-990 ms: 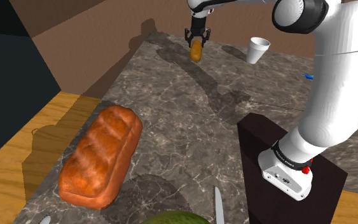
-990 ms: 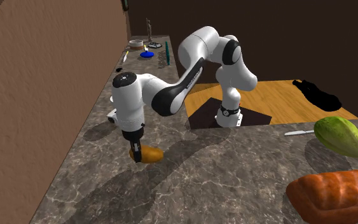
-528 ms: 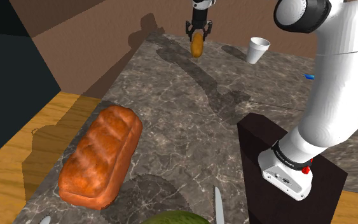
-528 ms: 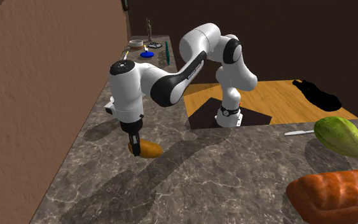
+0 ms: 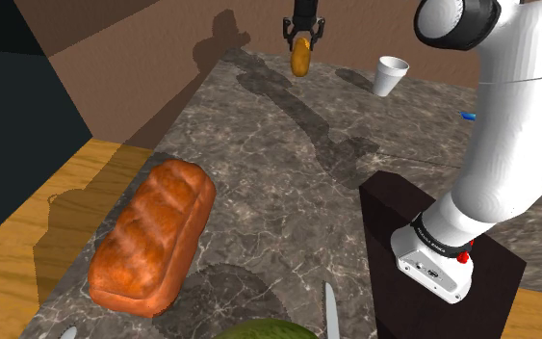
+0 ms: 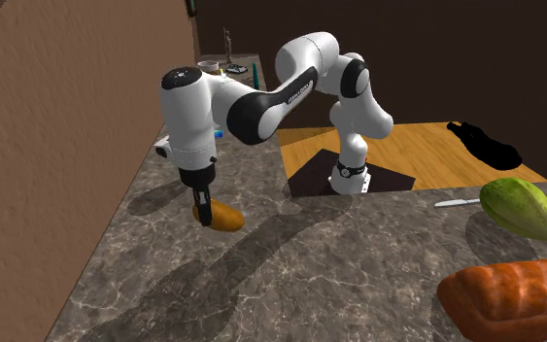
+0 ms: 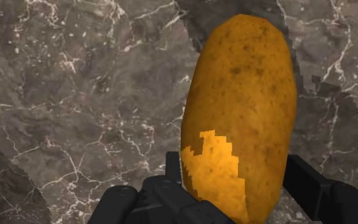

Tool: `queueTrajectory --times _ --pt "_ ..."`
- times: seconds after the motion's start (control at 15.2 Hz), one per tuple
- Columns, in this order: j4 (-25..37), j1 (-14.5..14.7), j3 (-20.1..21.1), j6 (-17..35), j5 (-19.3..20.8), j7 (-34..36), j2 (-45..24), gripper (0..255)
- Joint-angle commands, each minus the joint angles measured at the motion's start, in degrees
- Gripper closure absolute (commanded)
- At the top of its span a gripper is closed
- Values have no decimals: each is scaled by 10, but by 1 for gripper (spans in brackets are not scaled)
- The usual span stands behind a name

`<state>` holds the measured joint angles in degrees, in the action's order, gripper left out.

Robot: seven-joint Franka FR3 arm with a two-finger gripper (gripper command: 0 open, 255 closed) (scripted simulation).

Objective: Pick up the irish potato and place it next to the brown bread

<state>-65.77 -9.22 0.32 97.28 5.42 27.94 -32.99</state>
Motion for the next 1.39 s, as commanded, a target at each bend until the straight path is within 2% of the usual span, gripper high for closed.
queueTrajectory --times 0.0,0.73,0.86,0.99,1.32 --pt "17 1 0 -16 0 -1 -1 255" --pt "162 3 -1 -124 -1 -10 -37 255" --pt "59 15 3 -86 1 10 26 255" --pt "-17 28 8 -60 2 30 74 255" --pt "-154 59 24 -20 3 81 167 255"
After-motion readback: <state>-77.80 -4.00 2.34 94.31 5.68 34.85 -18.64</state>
